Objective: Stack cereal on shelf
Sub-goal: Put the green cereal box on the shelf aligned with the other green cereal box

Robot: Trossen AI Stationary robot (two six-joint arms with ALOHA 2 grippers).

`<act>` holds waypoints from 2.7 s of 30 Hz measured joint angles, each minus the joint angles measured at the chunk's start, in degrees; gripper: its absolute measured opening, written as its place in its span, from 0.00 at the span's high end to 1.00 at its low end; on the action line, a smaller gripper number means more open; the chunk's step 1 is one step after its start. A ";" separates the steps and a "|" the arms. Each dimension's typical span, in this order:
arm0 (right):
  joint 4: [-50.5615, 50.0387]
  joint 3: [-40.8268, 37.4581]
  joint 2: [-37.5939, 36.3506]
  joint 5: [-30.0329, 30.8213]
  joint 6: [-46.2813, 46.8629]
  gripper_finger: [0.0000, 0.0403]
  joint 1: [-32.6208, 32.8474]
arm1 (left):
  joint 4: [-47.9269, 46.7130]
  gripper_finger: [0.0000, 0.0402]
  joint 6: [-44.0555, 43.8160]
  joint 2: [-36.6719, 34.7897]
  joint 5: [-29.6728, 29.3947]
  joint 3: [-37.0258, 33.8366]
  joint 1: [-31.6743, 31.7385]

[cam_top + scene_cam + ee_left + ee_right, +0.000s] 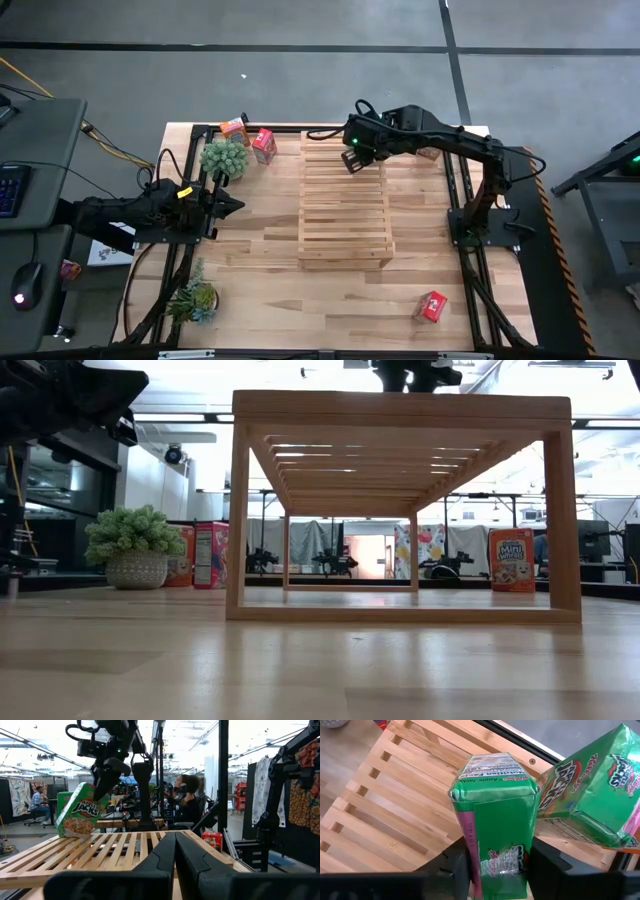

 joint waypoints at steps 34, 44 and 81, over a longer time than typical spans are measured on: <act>5.20 7.58 -0.22 5.93 -11.18 0.42 1.36 | 0.00 1.00 0.00 -0.02 -0.01 0.00 0.01; -2.55 1.79 -2.88 6.12 -11.53 0.68 15.66 | -0.01 1.00 0.00 -0.01 -0.01 0.00 0.01; 59.64 -49.62 -21.38 16.42 -34.86 1.00 6.80 | -1.09 1.00 0.00 0.00 0.18 0.02 0.00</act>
